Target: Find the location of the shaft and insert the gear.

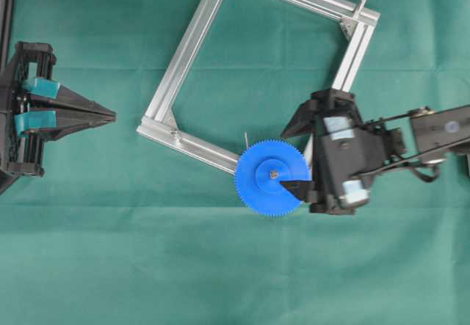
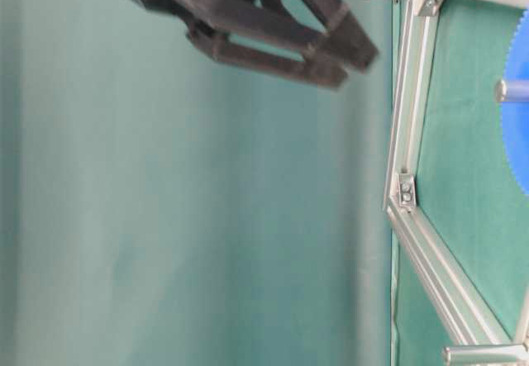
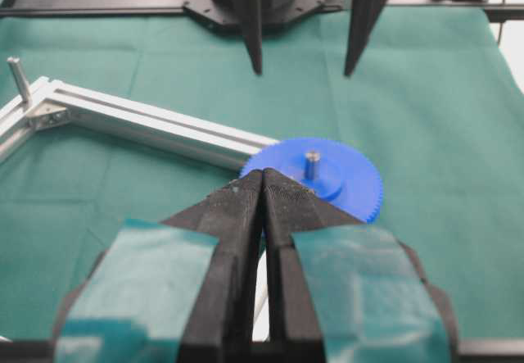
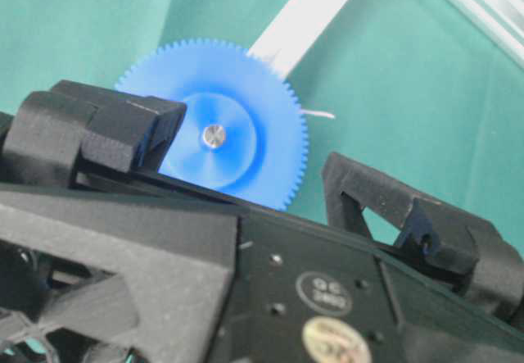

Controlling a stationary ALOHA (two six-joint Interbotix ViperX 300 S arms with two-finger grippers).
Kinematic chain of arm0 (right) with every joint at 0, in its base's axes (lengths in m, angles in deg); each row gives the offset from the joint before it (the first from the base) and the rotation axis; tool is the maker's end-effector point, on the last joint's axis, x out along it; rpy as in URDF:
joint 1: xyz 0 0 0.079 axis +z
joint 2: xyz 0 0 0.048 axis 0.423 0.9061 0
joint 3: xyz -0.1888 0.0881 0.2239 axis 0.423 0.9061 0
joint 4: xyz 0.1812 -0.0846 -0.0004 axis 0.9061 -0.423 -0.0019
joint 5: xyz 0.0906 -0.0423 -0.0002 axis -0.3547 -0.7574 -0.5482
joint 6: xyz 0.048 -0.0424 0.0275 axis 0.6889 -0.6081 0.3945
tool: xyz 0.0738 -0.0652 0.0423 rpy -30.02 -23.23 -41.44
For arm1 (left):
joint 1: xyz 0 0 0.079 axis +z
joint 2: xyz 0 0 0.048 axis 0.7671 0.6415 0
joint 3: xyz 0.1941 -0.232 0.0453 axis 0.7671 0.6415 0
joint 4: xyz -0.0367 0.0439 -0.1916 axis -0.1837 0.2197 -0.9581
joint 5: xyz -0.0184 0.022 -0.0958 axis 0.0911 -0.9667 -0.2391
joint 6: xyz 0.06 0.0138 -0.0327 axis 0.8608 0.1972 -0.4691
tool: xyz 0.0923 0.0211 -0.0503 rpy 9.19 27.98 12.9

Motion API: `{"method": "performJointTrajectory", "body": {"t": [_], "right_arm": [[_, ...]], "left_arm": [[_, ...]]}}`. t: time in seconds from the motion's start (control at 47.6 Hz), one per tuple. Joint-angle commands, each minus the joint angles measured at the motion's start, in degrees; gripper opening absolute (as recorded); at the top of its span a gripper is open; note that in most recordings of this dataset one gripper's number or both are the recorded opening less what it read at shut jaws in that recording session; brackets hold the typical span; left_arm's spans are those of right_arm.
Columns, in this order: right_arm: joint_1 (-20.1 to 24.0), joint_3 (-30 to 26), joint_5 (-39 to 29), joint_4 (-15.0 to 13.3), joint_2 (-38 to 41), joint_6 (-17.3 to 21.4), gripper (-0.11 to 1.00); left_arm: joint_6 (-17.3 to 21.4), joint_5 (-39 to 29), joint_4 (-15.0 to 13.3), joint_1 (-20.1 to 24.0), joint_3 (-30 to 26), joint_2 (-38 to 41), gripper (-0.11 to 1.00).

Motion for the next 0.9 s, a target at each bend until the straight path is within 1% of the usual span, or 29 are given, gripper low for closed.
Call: {"method": "performJointTrajectory", "body": {"t": [0.0, 0.21, 0.441, 0.546, 0.777, 0.882], "right_arm": [[0.1, 0.5, 0.2, -0.2, -3.7, 0.0, 0.87], [0.1, 4.5, 1.1, -0.2, -10.3, 0.0, 0.87], [0.1, 8.1, 2.7, -0.2, -15.7, 0.0, 0.87], [0.1, 9.1, 2.7, -0.2, -17.5, 0.0, 0.87], [0.1, 10.9, 2.7, -1.8, -20.0, 0.0, 0.87], [0.1, 11.5, 2.7, -1.9, -20.6, 0.0, 0.87]], "left_arm": [[0.0, 0.2, -0.1, -0.1, -1.6, 0.4, 0.01], [0.0, 0.2, -0.1, -0.1, -1.6, 0.4, 0.01], [0.0, 0.3, -0.1, -0.1, -1.6, 0.4, 0.01], [0.0, 0.2, -0.1, -0.1, -1.5, 0.4, 0.01], [0.0, -0.4, -0.1, -0.1, -1.5, 0.4, 0.01], [0.0, -0.4, -0.1, -0.1, -1.4, 0.4, 0.01]]}}
